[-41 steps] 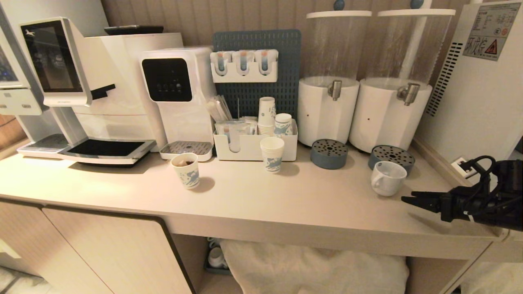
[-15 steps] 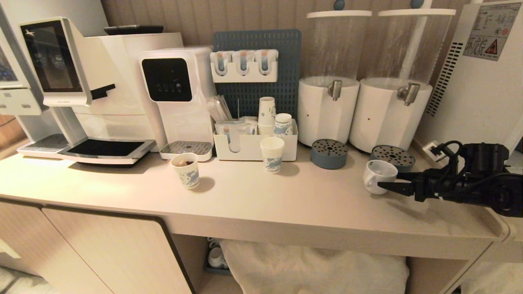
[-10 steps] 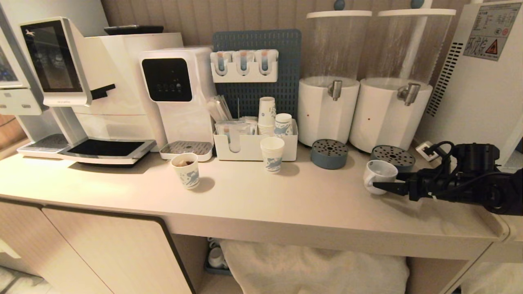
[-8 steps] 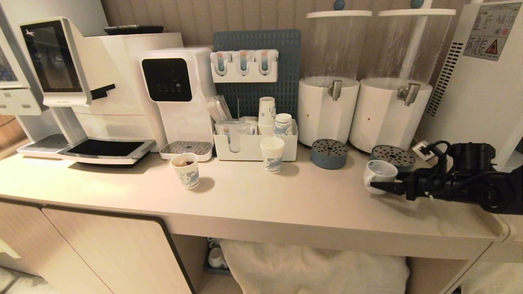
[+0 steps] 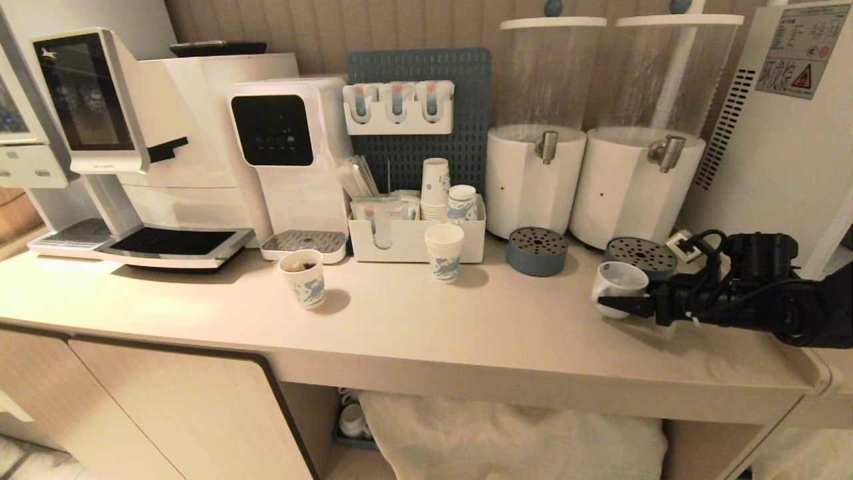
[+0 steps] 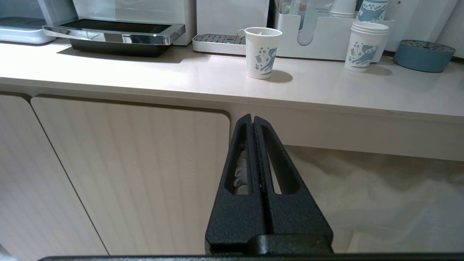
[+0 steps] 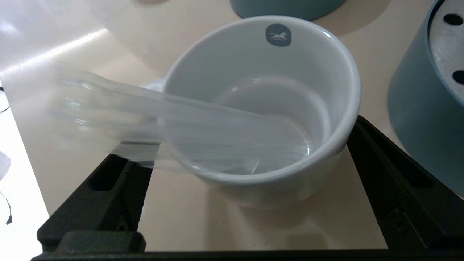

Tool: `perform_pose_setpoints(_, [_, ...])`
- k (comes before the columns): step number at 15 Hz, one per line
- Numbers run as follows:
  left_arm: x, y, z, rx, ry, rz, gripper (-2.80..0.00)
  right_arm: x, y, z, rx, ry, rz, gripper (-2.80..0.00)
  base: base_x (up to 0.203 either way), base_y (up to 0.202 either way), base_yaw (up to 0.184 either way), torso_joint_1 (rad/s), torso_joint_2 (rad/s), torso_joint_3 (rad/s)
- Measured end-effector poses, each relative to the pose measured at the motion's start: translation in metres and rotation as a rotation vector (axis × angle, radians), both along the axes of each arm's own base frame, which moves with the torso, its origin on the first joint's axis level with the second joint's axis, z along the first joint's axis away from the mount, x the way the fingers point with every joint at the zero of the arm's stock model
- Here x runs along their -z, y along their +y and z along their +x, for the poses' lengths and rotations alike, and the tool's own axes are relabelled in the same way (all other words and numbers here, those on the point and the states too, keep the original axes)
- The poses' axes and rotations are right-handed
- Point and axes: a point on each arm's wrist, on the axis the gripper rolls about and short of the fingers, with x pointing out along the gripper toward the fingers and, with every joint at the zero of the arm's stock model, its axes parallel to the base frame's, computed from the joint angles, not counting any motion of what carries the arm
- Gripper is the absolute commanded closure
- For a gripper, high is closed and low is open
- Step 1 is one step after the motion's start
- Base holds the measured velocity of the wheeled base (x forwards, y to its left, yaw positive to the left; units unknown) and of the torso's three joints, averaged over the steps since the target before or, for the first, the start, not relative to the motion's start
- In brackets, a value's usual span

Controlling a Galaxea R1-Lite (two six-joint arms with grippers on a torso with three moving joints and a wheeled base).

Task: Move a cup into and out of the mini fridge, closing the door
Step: Put the ceramic cup in the freezer

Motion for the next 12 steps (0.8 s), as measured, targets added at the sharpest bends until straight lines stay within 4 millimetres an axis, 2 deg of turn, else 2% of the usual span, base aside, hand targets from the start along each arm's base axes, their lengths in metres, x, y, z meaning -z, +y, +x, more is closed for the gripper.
perform_pose_setpoints(7, [-0.0003, 0.0, 0.0, 0.0, -0.003, 0.004, 0.0, 0.0023, -0.0013, 0.0063, 0.005, 0.001, -0.003, -2.8, 0.0, 0.0, 0.0, 0.0, 0.0, 0.0])
perform_pose_setpoints(8, [-0.0003, 0.0, 0.0, 0.0, -0.003, 0.005, 0.0, 0.0019, -0.0014, 0.0071, 0.007, -0.001, -0.003, 0.0, 0.0, 0.0, 0.0, 0.0, 0.0, 0.0])
perform_pose_setpoints(12, [-0.0006, 0.0, -0.0001, -0.001, -0.006, 0.005, 0.0, 0.0029, -0.002, 0.0099, 0.036, -0.004, -0.021, 0.0, 0.0, 0.0, 0.0, 0.0, 0.0, 0.0])
